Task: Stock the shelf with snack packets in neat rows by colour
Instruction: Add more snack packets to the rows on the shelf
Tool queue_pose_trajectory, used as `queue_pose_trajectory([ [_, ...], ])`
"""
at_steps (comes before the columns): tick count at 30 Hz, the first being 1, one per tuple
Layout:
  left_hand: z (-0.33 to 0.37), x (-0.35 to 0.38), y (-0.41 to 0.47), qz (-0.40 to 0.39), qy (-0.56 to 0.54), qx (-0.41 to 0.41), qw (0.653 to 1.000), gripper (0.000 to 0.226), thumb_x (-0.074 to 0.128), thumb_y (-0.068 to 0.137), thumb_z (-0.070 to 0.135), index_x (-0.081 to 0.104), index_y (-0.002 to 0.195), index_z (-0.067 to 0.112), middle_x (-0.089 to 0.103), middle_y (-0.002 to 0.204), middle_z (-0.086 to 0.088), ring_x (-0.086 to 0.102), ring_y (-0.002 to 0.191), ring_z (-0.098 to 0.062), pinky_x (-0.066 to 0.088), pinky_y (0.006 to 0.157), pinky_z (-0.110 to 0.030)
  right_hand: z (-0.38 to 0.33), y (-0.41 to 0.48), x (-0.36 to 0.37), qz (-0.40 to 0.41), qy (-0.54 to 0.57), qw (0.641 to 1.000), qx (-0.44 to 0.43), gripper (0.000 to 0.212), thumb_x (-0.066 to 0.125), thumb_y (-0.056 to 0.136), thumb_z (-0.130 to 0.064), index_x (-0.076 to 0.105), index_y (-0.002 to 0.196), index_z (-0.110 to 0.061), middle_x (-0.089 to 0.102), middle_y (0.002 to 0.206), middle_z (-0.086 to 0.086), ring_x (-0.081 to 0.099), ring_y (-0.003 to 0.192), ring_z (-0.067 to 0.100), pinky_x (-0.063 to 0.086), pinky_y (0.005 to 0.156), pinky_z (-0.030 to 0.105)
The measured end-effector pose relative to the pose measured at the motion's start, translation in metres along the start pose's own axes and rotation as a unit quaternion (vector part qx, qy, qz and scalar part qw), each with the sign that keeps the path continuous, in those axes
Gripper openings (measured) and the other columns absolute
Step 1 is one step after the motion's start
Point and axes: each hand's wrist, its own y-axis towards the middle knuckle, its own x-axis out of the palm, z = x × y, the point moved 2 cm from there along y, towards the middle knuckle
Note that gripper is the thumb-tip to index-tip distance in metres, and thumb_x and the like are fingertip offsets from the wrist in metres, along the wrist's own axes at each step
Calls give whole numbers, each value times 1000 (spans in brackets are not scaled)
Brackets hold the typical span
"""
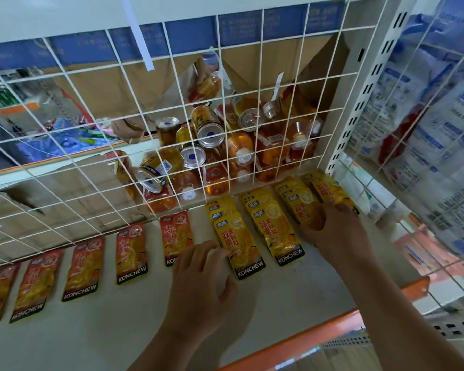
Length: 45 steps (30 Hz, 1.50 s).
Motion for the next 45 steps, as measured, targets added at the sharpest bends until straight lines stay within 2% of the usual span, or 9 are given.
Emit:
queue_pose_trajectory([
  [12, 1, 0, 0, 3, -2, 5, 1000, 42, 60, 77, 35, 64, 117, 22, 55, 127, 6, 51, 116, -22, 30, 101, -29, 5, -1, 0, 23, -12, 1000, -12, 51, 68, 79, -57, 63, 112, -18, 57, 115, 6, 55, 103, 31, 46, 78, 38],
  [23, 1, -1, -1, -7, 0, -2, 1000, 43, 60, 75, 35, 66, 116, 22, 57, 125, 5, 51, 116, -22, 29, 102, -27, 6, -3, -1, 30, -5, 999, -10, 53, 70, 78, -55, 61, 114, -17, 57, 114, 7, 56, 103, 32, 50, 80, 40],
  [33, 0, 1, 0, -11, -1, -7, 1000, 43, 59, 76, 35, 66, 117, 21, 58, 126, 4, 52, 117, -21, 29, 103, -27, 7, -9, -3, 46, 22, 999, 3, 70, 69, 80, -54, 54, 138, -17, 56, 130, 8, 52, 118, 33, 50, 91, 41],
  [38, 0, 0, -1, 0, 3, -7, 1000, 43, 60, 78, 36, 66, 118, 21, 58, 127, 3, 52, 118, -23, 30, 103, -29, 5, -13, -10, 42, 39, 998, -15, 67, 70, 80, -53, 55, 136, -20, 56, 128, 8, 51, 116, 32, 48, 94, 41],
  [42, 3, -1, -2, 10, 13, -24, 1000, 47, 58, 79, 39, 63, 123, 23, 58, 130, 3, 51, 120, -24, 32, 104, -34, -2, -18, -19, 32, 63, 997, -45, 62, 62, 83, -56, 56, 134, -22, 56, 129, 5, 52, 119, 30, 47, 97, 42],
  [45, 6, -6, -3, 25, 9, -59, 998, 52, 56, 78, 42, 55, 128, 28, 58, 132, 1, 51, 122, -27, 39, 103, -44, -9, -20, -26, 26, 67, 995, -76, 62, 47, 80, -65, 61, 124, -24, 60, 118, 3, 55, 111, 29, 49, 87, 39],
])
